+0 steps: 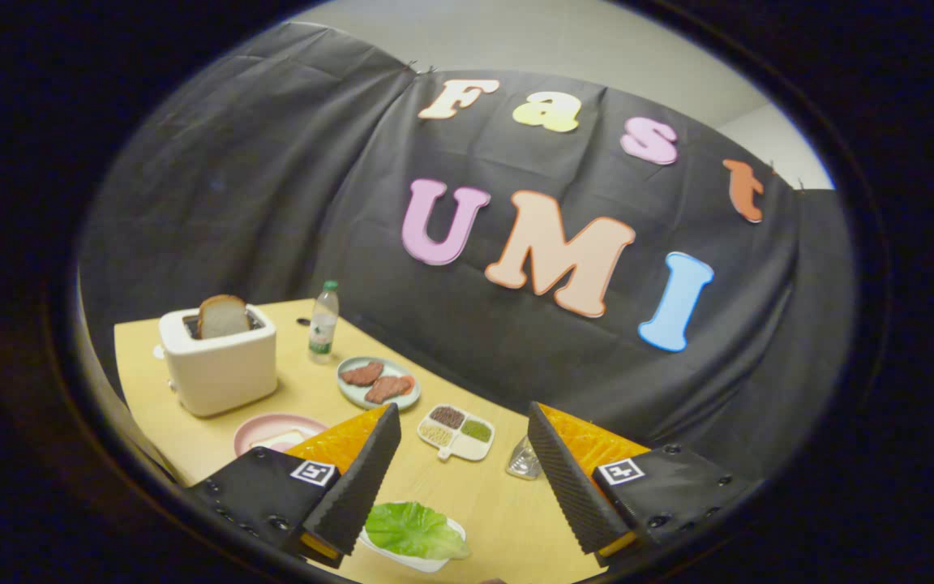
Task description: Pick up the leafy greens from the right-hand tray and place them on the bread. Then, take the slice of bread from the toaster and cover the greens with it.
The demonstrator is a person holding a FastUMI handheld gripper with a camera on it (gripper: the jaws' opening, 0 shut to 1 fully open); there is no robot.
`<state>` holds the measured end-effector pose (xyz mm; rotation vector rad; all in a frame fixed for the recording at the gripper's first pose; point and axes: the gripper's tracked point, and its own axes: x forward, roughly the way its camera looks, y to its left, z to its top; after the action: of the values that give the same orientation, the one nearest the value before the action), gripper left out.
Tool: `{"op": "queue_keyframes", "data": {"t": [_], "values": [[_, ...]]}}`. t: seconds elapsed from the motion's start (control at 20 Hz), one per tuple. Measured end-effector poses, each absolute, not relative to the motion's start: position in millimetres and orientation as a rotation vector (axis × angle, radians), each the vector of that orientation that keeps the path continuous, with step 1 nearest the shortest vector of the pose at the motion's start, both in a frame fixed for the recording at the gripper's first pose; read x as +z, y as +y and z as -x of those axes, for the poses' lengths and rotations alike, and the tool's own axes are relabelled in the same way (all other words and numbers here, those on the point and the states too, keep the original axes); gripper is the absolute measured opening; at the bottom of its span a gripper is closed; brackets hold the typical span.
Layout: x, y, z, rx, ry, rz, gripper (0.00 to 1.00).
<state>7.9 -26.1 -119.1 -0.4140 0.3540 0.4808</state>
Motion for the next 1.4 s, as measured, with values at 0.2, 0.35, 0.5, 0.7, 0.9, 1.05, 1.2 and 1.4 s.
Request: {"op": "queue_keyframes", "data": {"t": [0.2, 0.35, 0.5, 0.7, 0.9, 1.05, 1.2, 1.4], "values": [[-170, -37, 0, 0.593, 0.478, 0.534, 0.99], [-197, -44, 4, 0.653, 0.545, 0.585, 0.98], [-225, -51, 9, 0.703, 0.608, 0.620, 0.98], [-262, -59, 18, 0.786, 0.701, 0.660, 0.98], [-302, -68, 31, 0.860, 0.809, 0.695, 0.98], [-325, -74, 35, 0.904, 0.864, 0.737, 0.98], [-350, -79, 42, 0.953, 0.929, 0.759, 0.98], [-375, -83, 41, 0.989, 0.989, 0.772, 0.98]]}}
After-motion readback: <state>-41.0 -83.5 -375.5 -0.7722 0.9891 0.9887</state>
